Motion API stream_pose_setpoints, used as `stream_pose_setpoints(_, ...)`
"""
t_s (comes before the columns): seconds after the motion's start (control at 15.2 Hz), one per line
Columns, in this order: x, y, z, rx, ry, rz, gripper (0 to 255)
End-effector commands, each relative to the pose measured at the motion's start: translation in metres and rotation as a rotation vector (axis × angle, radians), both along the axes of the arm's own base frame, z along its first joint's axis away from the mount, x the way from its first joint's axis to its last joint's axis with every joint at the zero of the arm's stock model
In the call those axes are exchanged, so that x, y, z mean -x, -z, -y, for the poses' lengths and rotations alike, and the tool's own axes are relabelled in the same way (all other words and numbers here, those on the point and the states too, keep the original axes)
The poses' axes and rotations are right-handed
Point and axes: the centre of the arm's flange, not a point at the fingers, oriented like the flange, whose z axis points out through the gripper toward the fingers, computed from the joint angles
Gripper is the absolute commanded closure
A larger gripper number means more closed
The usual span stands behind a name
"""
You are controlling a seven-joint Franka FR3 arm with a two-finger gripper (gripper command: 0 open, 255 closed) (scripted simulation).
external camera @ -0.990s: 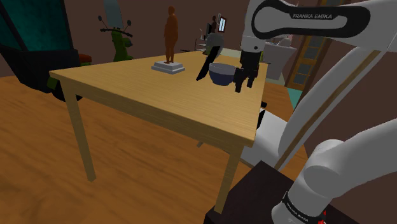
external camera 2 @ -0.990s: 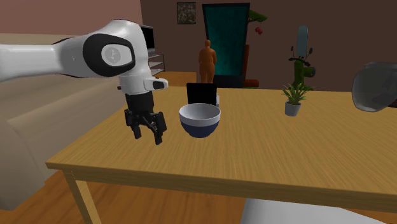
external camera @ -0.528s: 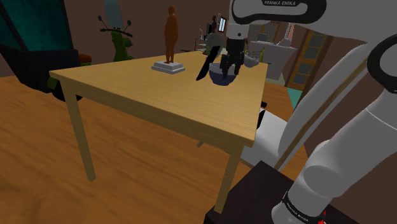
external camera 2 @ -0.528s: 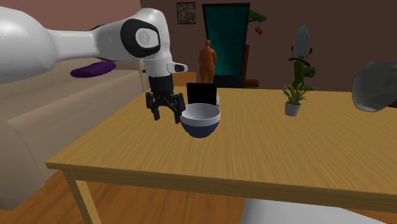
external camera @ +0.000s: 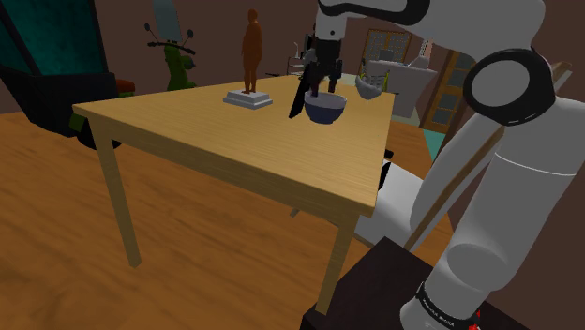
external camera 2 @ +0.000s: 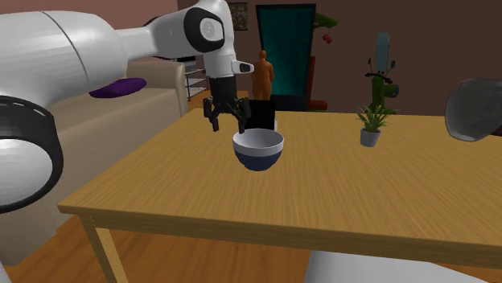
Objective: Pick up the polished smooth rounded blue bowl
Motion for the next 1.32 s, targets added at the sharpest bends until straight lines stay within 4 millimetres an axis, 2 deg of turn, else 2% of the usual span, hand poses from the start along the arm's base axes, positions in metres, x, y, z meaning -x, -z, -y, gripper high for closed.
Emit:
stream_pose_setpoints(0.0,-0.004,0.007,-0.001,0.0,-0.001,0.0,0)
stream_pose_setpoints(0.33,-0.004,0.036,-0.001,0.0,-0.001,0.0,0)
stream_pose_setpoints(0.46,-0.004,0.036,-0.001,0.0,-0.001,0.0,0)
stream_pose_setpoints(0.53,-0.004,0.036,-0.001,0.0,-0.001,0.0,255)
stream_pose_setpoints(1.12,-0.004,0.036,-0.001,0.0,-0.001,0.0,255)
stream_pose_setpoints(1.25,-0.004,0.026,-0.001,0.0,-0.001,0.0,255)
